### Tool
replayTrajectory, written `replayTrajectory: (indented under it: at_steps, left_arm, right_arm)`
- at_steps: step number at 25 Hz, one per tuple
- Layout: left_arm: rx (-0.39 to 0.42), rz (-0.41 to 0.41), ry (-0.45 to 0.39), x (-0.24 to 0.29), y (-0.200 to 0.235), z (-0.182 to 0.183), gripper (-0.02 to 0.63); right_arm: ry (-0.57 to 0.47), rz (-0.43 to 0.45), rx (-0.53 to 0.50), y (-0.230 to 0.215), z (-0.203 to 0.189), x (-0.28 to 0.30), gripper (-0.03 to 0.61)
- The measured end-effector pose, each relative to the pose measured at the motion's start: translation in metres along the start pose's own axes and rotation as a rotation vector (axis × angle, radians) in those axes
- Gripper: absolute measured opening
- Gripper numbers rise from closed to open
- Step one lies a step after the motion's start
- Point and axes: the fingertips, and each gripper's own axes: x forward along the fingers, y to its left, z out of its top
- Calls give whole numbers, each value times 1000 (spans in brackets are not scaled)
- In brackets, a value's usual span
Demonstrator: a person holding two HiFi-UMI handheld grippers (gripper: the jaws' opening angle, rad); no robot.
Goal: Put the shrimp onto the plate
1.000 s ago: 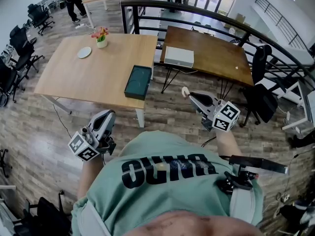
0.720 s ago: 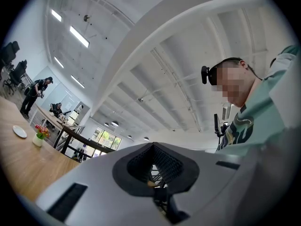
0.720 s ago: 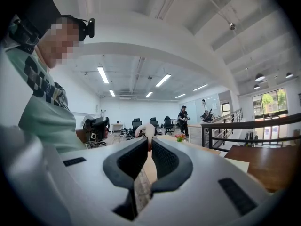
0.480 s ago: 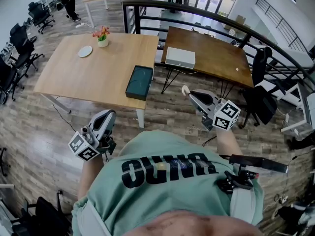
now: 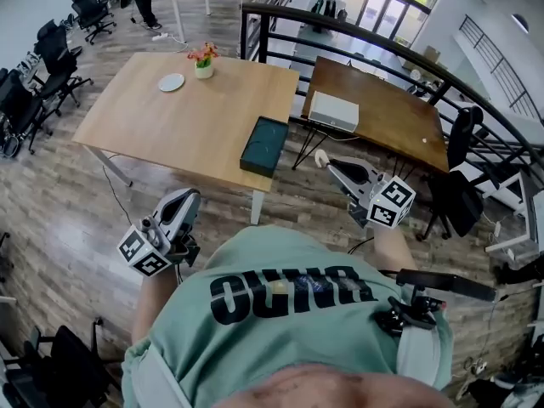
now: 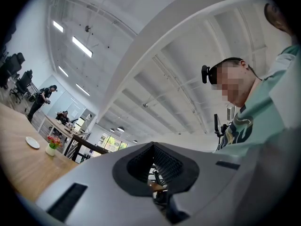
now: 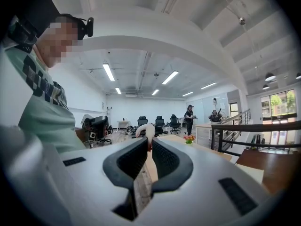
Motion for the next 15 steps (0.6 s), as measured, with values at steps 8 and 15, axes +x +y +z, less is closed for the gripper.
replayTrajectory:
  at_steps: [8, 15]
  left_arm:
    - [28, 61, -21, -66, 27, 41, -5]
    - [42, 119, -33, -136, 52, 74, -5]
  right_arm:
    - [2, 66, -18, 40, 10, 73, 38]
    - [-6, 108, -4, 83, 14, 141, 38]
